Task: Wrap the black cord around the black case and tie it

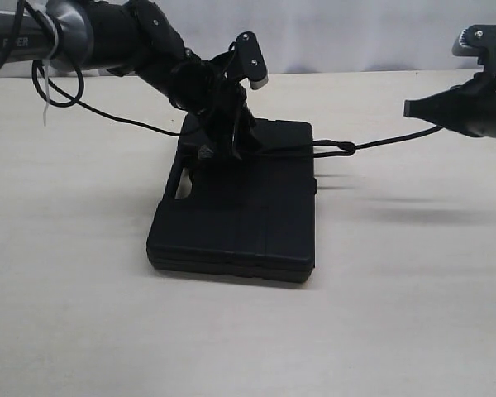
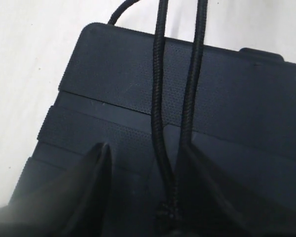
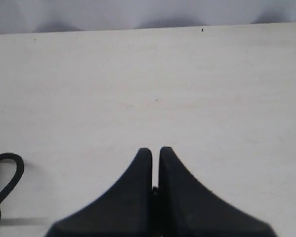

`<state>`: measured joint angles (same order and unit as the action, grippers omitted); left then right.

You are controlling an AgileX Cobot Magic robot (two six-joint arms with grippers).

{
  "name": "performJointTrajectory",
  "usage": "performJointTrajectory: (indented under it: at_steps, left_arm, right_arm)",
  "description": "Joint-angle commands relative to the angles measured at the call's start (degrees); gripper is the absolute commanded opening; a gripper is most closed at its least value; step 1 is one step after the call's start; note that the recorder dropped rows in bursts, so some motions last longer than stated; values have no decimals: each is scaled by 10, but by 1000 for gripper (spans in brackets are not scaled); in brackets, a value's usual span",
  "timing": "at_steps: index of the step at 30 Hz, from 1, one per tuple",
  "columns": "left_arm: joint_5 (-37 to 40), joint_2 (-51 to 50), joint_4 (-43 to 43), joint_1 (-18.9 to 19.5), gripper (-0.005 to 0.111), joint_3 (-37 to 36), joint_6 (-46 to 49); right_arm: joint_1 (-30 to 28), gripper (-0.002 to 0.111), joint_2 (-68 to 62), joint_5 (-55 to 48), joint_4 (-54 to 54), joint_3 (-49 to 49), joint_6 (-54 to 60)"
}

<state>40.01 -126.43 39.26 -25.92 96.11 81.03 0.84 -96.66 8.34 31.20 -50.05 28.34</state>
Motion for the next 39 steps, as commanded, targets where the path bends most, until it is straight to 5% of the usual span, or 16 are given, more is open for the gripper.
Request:
performJointTrajectory:
  at_steps: [1,4,11,21,32,39]
  left_arm:
    - [4,-1,4,-1,42,0,1]
    - [4,-1,4,-1,42,0,1]
    - [4,-1,4,-1,42,0,1]
    - [3,-1,4,-1,42,0,1]
    - [1,-1,4,-1,42,0,1]
    - [4,-1,5,-1,42,0,1]
  right_arm:
    - [-3,4,28,-33,-7,1,11]
    - [-3,13,58,-48,-7,5,11]
    - [-3,52,133,-113,-7,5,11]
    - [23,53,183,-303,-21,42,9]
    - [60,53,124,9,102,188,-19]
    - [59,53,33,-26,-98,137,-207]
